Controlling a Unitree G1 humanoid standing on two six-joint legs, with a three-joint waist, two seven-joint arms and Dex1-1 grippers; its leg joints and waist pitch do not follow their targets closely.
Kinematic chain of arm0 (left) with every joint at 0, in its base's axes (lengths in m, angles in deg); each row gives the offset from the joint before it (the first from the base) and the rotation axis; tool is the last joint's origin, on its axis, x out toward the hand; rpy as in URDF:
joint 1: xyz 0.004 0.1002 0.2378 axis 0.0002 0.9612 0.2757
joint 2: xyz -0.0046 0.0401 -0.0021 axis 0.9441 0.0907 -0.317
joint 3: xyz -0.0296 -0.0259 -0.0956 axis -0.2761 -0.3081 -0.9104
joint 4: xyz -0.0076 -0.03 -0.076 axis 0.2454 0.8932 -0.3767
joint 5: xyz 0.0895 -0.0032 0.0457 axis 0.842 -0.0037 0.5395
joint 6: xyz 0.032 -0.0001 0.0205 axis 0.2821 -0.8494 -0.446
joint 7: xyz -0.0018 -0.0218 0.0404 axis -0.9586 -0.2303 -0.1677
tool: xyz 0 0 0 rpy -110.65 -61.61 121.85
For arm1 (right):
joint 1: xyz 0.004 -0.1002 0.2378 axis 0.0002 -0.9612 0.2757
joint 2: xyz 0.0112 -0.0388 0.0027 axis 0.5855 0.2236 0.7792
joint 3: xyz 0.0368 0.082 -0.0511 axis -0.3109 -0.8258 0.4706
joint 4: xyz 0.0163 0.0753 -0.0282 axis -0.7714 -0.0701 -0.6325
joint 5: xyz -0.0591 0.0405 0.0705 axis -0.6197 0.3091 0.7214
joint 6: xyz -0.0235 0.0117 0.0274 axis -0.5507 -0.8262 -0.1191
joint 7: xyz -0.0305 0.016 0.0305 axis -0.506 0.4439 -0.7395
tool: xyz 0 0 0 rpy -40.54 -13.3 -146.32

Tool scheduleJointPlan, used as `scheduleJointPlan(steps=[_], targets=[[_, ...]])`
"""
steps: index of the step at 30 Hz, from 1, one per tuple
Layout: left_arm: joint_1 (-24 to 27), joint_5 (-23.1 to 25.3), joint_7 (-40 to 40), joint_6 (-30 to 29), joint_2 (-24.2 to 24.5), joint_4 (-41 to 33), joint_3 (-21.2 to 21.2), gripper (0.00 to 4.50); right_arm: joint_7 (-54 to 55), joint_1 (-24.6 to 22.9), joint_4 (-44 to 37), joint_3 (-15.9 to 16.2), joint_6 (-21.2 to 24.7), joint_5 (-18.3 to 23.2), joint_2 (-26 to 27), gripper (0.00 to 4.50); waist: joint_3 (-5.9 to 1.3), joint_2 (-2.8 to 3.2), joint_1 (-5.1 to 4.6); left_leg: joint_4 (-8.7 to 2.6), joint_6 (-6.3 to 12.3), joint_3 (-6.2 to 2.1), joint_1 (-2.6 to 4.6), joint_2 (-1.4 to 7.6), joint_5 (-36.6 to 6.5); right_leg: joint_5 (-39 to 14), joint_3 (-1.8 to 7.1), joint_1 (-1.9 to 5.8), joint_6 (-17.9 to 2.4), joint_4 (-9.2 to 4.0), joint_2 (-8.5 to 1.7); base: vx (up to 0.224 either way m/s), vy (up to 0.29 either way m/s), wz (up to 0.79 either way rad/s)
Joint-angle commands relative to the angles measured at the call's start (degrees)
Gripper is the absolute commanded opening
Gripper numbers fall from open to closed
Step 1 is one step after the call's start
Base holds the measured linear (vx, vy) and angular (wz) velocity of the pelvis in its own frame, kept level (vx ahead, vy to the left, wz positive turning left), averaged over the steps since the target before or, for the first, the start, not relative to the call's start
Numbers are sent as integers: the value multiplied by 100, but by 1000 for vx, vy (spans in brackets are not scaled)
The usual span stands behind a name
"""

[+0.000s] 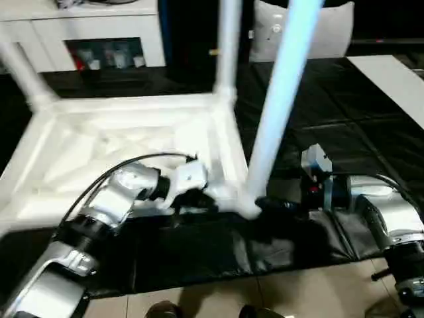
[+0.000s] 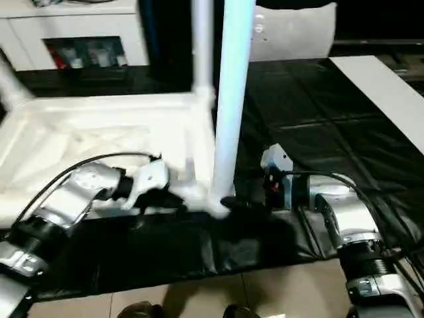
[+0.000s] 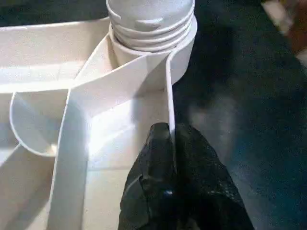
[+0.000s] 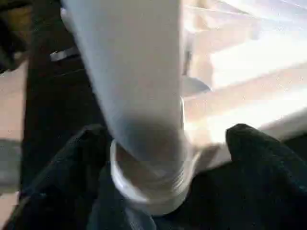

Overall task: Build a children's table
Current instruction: Rotate leg to tighten

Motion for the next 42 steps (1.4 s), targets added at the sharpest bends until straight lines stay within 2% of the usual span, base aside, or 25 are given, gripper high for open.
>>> scheduleJointPlan(steps=[1, 5, 10, 14, 15, 17, 18, 22, 24, 26, 27, 29, 31, 32, 33, 34, 35, 36, 37, 38, 39, 40, 41, 42], targets=[[15, 174, -445, 225, 40, -161, 399, 0, -252, 24, -30, 90, -83, 61, -25, 381, -401, -27, -19, -407, 458, -104, 65, 407, -1050, -1659, 443, 353, -1104, -361, -478, 0, 0, 0], [-4, 225, -514, 284, 81, -160, 431, 0, -452, 11, -91, 136, 34, 146, -3, 363, -400, -31, 0, -408, 428, -104, 58, 404, -1005, -1732, 442, 363, -1065, -369, -477, 0, 0, 0], [-38, 181, -622, 352, 94, -123, 428, 0, -727, -2, -126, 240, 136, 242, -12, 305, -423, -45, 4, -395, 424, -102, 52, 395, -924, -1716, 441, 375, -1043, -365, -479, 0, 0, 0], [-43, 154, -625, 365, 83, -118, 444, 0, -805, -57, -129, 296, 143, 254, 4, 281, -436, -48, 9, -389, 439, -102, 53, 397, -820, -1601, 441, 372, -1074, -345, -474, 0, 0, 0], [-43, 150, -627, 362, 82, -116, 445, 0, -804, -50, -105, 297, 135, 249, 19, 258, -437, -50, 10, -386, 441, -98, 50, 393, -819, -1590, 441, 374, -1085, -346, -476, 0, 0, 0], [-39, 148, -632, 361, 85, -109, 447, 0, -801, -37, -55, 297, 135, 239, 52, 258, -440, -52, 15, -383, 439, -97, 44, 387, -812, -1616, 438, 381, -1072, -347, -478, 0, 0, 0], [-33, 148, -634, 363, 88, -100, 449, 0, -800, -30, -23, 304, 144, 233, 74, 233, -443, -54, 16, -383, 438, -98, 46, 388, -815, -1637, 436, 381, -1062, -349, -475, 0, 0, 0], [-2, 92, -593, 198, 65, -108, 412, 0, -788, -97, -119, 329, 269, 301, 94, 208, -453, -59, 18, -380, 425, -99, 45, 387, -797, -1664, 433, 386, -1038, -348, -472, 0, 0, 0], [31, 14, -507, 4, 8, -144, 343, 0, -587, -191, -237, 263, 331, 333, 149, 203, -469, -86, 22, -376, 434, -94, 50, 395, -703, -1585, 438, 385, -1053, -329, -474, 0, 0, 0], [39, -6, -462, -66, -14, -159, 317, 0, -492, -224, -279, 227, 359, 347, 175, 199, -467, -77, 25, -377, 433, -95, 49, 395, -697, -1563, 440, 383, -1055, -328, -478, 0, 0, 0], [33, 13, -147, -301, -133, -170, 222, 0, -87, -369, -518, 142, 697, 422, 299, 197, -463, -80, 14, -383, 416, -97, 51, 395, -707, -1594, 439, 387, -1044, -339, -471, 0, 0, 0], [1, 88, 302, -522, -302, -141, 121, 0, 267, -558, -794, 133, 953, 429, 413, 197, -446, -74, 15, -396, 362, -99, 63, 403, -812, -1756, 440, 375, -980, -369, -466, 0, 0, 0], [-9, 9, 693, -895, -535, -210, -29, 0, 925, -605, -802, 116, 1061, 160, 617, 197, -392, -84, 1, -416, 246, -105, 89, 357, -1172, -2531, 405, 375, -756, -488, -493, 0, 0, 0], [-13, -76, 967, -1206, -725, -285, -145, 0, 1504, -556, -695, 33, 1094, -30, 840, 196, -361, -64, -56, -395, 49, -118, 186, 311, -1596, -3445, 337, 340, -433, -633, -503, 0, 0, 0], [-20, -129, 1167, -1431, -876, -344, -215, 0, 1915, -501, -614, -68, 1140, -89, 1038, 196, -341, -60, -103, -368, -39, -135, 234, 280, -1798, -3873, 266, 306, -229, -727, -501, 0, 0, 0], [-23, -131, 1196, -1458, -897, -348, -223, 0, 1974, -491, -607, -85, 1153, -91, 1069, 195, -337, -57, -131, -350, -69, -146, 262, 265, -1903, -4014, 214, 295, -139, -767, -494, -59, 4, -2], [-34, -141, 1320, -1574, -983, -366, -254, 0, 2221, -448, -575, -155, 1210, -99, 1197, 195, -338, -48, -175, -344, -75, -166, 257, 253, -1976, -4094, 166, 313, -40, -806, -492, -58, 20, -9], [-62, -113, 1518, -1667, -1102, -345, -288, 0, 2550, -383, -518, -262, 1218, -97, 1388, 194, -345, -38, -264, -383, -91, -225, 158, 289, -2102, -4024, 78, 419, 122, -809, -477, -78, 43, -12], [-151, -14, 1900, -1819, -1340, -244, -371, 0, 3121, -270, -453, -436, 1341, -76, 1735, 194, -355, 53, -368, -420, -101, -268, 226, 387, -2506, -3803, 0, 416, 141, -847, -455, 0, 0, 0], [-176, 0, 2002, -1860, -1398, -215, -403, 0, 3253, -241, -430, -460, 1370, -101, 1798, 194, -366, 94, -433, -452, -112, -300, 217, 441, -2681, -3549, -23, 460, 90, -815, -460, 0, 0, 0], [-254, 38, 2298, -1968, -1561, -138, -495, 0, 3665, -165, -367, -519, 1416, -205, 1969, 194, -356, 110, -526, -566, -162, -367, 127, 558, -3075, -3099, 3, 550, 35, -668, -437, 0, 0, 0], [-290, 54, 2437, -2014, -1634, -106, -538, 0, 3865, -132, -338, -541, 1420, -267, 2041, 194, -348, 109, -556, -670, -236, -395, 112, 620, -3450, -2787, 98, 572, -28, -513, -427, 0, 0, 0], [-308, 64, 2509, -2048, -1676, -98, -562, 0, 3984, -107, -308, -575, 1438, -271, 2094, 194, -340, 82, -573, -673, -252, -366, 159, 587, -3551, -2829, 135, 524, -55, -542, -431, 0, 0, 0], [-360, 97, 2716, -2149, -1799, -80, -630, 0, 4340, -32, -219, -680, 1498, -276, 2255, 194, -333, 15, -611, -491, -266, -279, 303, 376, -3324, -3431, 109, 364, -80, -780, -528, 0, 0, 0]])
